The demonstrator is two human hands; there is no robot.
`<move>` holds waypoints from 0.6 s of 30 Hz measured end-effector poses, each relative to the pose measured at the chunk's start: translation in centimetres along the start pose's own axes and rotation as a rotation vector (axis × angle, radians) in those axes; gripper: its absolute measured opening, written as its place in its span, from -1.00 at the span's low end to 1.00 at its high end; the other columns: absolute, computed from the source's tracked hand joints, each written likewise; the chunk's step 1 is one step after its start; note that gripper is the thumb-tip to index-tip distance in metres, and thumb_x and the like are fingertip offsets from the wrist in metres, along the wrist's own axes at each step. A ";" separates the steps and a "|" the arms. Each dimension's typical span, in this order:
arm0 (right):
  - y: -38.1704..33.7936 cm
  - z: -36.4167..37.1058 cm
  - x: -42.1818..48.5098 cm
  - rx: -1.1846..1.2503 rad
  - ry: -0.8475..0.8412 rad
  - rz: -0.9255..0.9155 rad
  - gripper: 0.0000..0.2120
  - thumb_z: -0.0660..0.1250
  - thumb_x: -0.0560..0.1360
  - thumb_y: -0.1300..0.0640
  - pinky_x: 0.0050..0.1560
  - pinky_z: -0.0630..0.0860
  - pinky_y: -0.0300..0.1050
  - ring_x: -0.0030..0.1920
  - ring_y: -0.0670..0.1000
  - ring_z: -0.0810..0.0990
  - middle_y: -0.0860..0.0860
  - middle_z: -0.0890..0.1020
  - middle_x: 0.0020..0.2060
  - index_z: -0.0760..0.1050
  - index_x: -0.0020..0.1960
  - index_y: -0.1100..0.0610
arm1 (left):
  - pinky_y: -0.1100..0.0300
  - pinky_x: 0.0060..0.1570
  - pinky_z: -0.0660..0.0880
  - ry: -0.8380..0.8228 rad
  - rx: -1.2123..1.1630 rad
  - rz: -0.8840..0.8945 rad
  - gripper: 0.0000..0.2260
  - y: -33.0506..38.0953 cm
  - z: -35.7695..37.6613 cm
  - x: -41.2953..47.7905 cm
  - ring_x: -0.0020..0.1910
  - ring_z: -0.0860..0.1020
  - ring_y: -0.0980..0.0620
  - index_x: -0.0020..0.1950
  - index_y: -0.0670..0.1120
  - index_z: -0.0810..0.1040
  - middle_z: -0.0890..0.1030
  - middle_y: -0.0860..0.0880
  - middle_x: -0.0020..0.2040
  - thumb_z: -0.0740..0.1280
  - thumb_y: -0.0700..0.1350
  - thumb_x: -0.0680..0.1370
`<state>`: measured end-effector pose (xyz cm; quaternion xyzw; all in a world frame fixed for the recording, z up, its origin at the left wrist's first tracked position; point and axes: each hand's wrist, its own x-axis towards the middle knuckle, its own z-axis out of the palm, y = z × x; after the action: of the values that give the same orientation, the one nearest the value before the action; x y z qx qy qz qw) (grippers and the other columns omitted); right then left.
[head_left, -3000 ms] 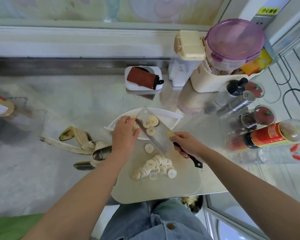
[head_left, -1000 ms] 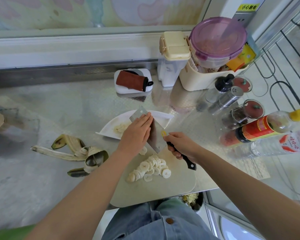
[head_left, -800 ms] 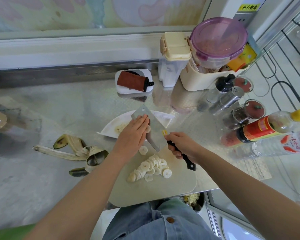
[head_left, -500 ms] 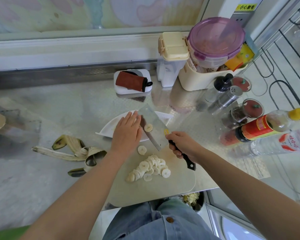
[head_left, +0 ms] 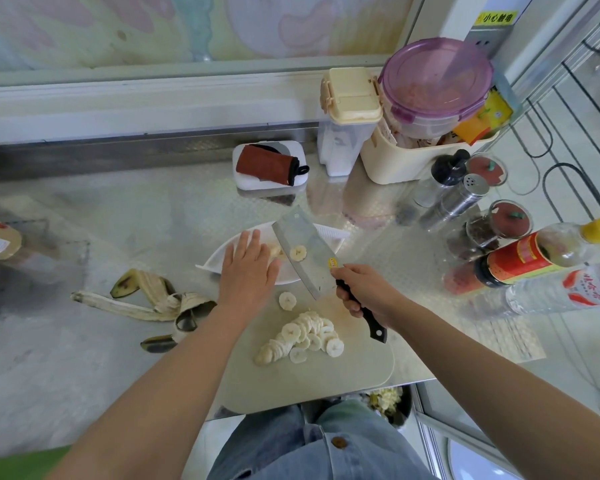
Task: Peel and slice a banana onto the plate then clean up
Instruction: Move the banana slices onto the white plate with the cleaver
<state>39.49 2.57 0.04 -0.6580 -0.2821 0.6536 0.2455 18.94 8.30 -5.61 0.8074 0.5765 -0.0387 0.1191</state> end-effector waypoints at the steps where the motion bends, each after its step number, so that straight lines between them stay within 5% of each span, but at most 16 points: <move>1: -0.1 0.1 0.1 0.011 0.003 -0.009 -0.75 0.16 0.61 0.11 -0.59 0.17 -0.27 -0.60 -0.06 0.24 0.03 0.39 -0.48 0.27 -0.23 0.12 | -0.04 0.50 -0.06 0.046 -0.014 -0.015 -0.52 0.0 -0.1 -0.1 0.54 -0.06 -0.08 0.49 -0.11 0.24 0.05 -0.11 0.56 -0.10 0.07 0.65; 4: -0.3 0.1 0.2 0.030 0.023 -0.015 -0.75 0.16 0.62 0.10 -0.60 0.16 -0.27 -0.60 -0.07 0.23 0.03 0.38 -0.47 0.27 -0.22 0.12 | -0.06 0.49 -0.03 0.181 -0.075 0.044 -0.48 0.4 -0.7 -0.5 0.54 -0.02 -0.11 0.51 -0.05 0.23 0.06 -0.15 0.55 -0.16 0.08 0.62; 9: -0.2 0.7 0.3 0.052 0.019 -0.006 -0.74 0.18 0.61 0.10 -0.59 0.18 -0.25 -0.59 -0.06 0.25 0.03 0.38 -0.47 0.28 -0.24 0.12 | -0.05 0.48 -0.14 0.102 -0.111 0.233 -0.54 2.3 -0.5 -1.0 0.54 -0.16 -0.07 0.52 0.18 0.12 -0.11 -0.06 0.57 -0.16 0.13 0.61; 14: 0.2 0.8 0.2 0.071 0.056 0.012 -0.75 0.18 0.60 0.11 -0.58 0.19 -0.26 -0.59 -0.05 0.25 0.05 0.38 -0.46 0.27 -0.24 0.12 | -0.06 0.49 -0.18 0.056 -0.054 0.023 -0.47 0.6 0.3 -1.8 0.53 -0.20 -0.07 0.54 0.12 0.09 -0.14 -0.05 0.57 -0.25 0.19 0.60; 18: 0.2 1.1 0.0 0.053 0.037 0.029 -0.74 0.19 0.60 0.11 -0.58 0.18 -0.26 -0.58 -0.05 0.24 0.04 0.39 -0.46 0.27 -0.25 0.12 | -0.04 0.48 -0.12 0.076 -0.136 0.030 -0.53 1.4 -0.4 -2.1 0.52 -0.16 -0.11 0.55 0.11 0.05 -0.12 -0.10 0.56 -0.07 0.13 0.63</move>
<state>38.42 2.33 -0.14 -0.6672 -0.2508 0.6519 0.2586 19.54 6.01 -4.60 0.8069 0.5698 0.0332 0.1522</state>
